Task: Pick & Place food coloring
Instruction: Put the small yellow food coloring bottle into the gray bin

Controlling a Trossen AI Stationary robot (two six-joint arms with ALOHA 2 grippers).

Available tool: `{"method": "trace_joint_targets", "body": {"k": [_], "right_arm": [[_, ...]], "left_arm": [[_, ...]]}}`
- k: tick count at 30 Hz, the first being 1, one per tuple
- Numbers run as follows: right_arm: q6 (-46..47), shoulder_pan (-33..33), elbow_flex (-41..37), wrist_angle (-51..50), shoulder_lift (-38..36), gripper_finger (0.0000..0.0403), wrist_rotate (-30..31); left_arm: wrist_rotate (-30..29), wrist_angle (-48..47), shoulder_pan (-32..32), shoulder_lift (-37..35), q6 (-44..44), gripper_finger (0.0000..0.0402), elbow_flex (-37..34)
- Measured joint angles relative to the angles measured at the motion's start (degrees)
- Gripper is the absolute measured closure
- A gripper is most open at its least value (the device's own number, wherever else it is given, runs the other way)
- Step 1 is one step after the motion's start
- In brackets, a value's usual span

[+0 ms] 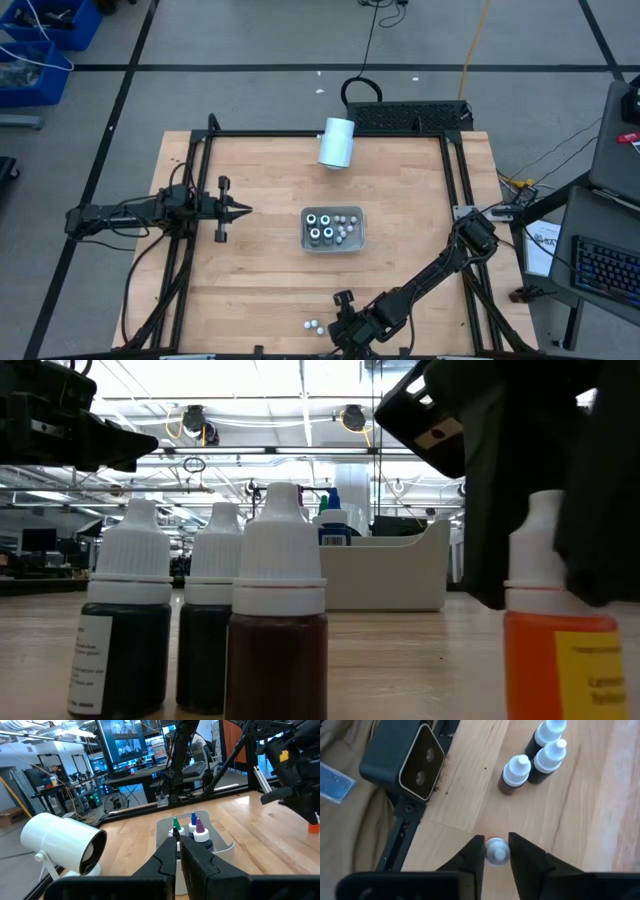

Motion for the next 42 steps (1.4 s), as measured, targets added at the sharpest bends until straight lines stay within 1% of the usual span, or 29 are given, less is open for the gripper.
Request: {"method": "trace_joint_targets", "body": {"k": [3,7,15,19,24,26,29,32,38,42], "right_arm": [[-0.02,-0.37,0.00,0.07,-0.02,0.0359,-0.02],[-3.13,-1.15,-0.04,-0.86,-1.64,0.0360,0.07],[-4.56,-3.20,-0.04,-3.82,-10.15,0.0359,0.54],[-5.17,-3.47,0.02,-6.09,-14.37,0.0356,3.56],[-5.43,-3.46,-0.04,-12.75,-19.02,0.0357,7.47],[-4.65,-3.49,-0.83,-13.65,-21.45,0.0357,9.14],[-4.07,-3.47,-4.81,-13.33,-26.53,0.0357,11.91],[-1.65,-3.43,-11.07,-11.52,-33.13,0.0357,14.72],[5.10,-3.31,-29.28,-2.63,-48.73,0.0357,21.58],[7.21,-3.46,-41.03,4.00,-56.95,0.0357,23.15]], "left_arm": [[0.00,0.00,0.01,0.00,-0.07,0.0371,0.00],[-0.01,0.02,0.02,0.00,0.02,0.0371,0.00],[0.01,0.01,0.01,0.00,0.05,0.0371,0.00],[0.01,0.02,0.02,0.00,0.07,0.0371,0.00],[0.00,-0.04,0.01,-0.02,0.07,0.0371,0.00],[0.01,-0.13,0.02,0.00,0.05,0.0371,0.00],[0.01,-0.25,0.02,-0.02,0.04,0.0371,0.00],[0.01,-0.42,0.01,-0.01,0.01,0.0371,0.00],[0.01,-0.43,0.01,-0.01,0.00,0.0371,0.00],[0.01,-0.42,0.02,-0.02,0.00,0.0371,0.00]]}}
